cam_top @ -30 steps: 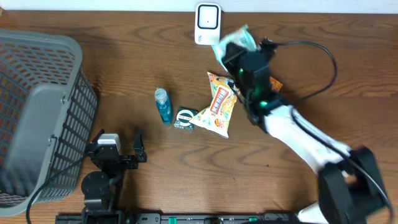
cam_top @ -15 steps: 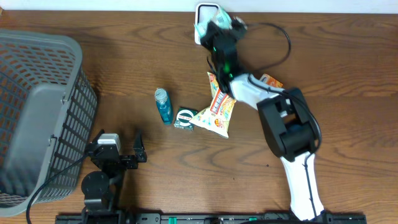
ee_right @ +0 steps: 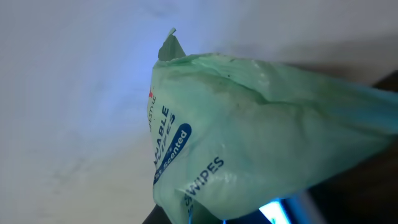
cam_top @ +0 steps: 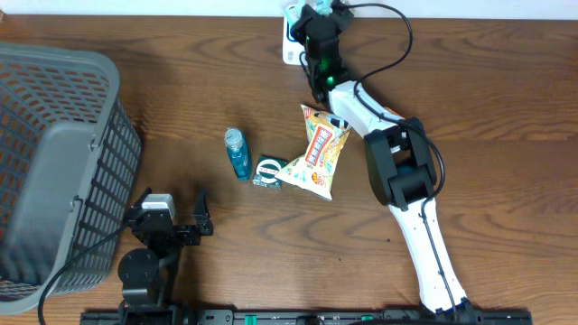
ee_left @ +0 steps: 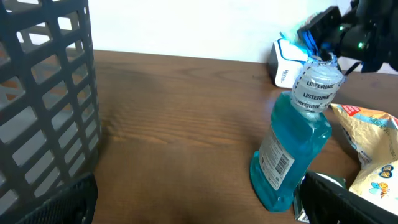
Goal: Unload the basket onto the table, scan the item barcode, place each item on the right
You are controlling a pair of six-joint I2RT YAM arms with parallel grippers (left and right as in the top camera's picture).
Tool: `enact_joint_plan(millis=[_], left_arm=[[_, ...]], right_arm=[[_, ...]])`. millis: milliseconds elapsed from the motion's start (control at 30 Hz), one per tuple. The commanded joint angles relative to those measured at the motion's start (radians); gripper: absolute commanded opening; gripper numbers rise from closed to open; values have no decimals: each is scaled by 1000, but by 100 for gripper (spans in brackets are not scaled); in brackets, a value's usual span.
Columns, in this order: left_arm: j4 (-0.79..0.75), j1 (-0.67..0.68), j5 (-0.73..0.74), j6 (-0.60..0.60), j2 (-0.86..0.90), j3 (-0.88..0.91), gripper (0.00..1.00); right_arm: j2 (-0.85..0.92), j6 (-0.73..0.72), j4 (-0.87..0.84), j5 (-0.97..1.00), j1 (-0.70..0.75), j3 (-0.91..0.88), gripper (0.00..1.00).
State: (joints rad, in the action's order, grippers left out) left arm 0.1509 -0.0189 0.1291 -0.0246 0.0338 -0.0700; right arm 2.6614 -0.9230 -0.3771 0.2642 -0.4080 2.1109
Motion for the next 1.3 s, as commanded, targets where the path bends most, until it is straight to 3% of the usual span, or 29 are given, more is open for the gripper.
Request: enact_joint_plan(millis=[0, 133, 267, 500, 600, 700, 900, 1000, 1267], left_arm=[[26, -5, 13, 13, -3, 16, 100], [26, -5, 13, 13, -3, 16, 100], [26, -5, 13, 13, -3, 16, 100], [26, -5, 13, 13, -3, 16, 100], [26, -5, 13, 13, -3, 16, 100], [26, -5, 13, 13, -3, 16, 100], [26, -5, 13, 13, -3, 16, 100], [26, -5, 13, 13, -3, 16, 100], [26, -5, 13, 13, -3, 16, 100]], right_arm=[[-5, 44, -6, -42, 22, 35, 1], [-44, 123, 37, -61, 33, 35, 1], [-138, 173, 222, 4, 48, 35, 1], [-301, 153, 722, 429, 70, 35, 1], [-316, 116, 904, 653, 87, 35, 1], [-310, 90, 1059, 760, 134, 34, 1], [-308, -90, 1350, 770, 307, 34, 1], [-305, -130, 1473, 723, 484, 33, 1], [-305, -101, 1496, 476, 776, -8, 1]])
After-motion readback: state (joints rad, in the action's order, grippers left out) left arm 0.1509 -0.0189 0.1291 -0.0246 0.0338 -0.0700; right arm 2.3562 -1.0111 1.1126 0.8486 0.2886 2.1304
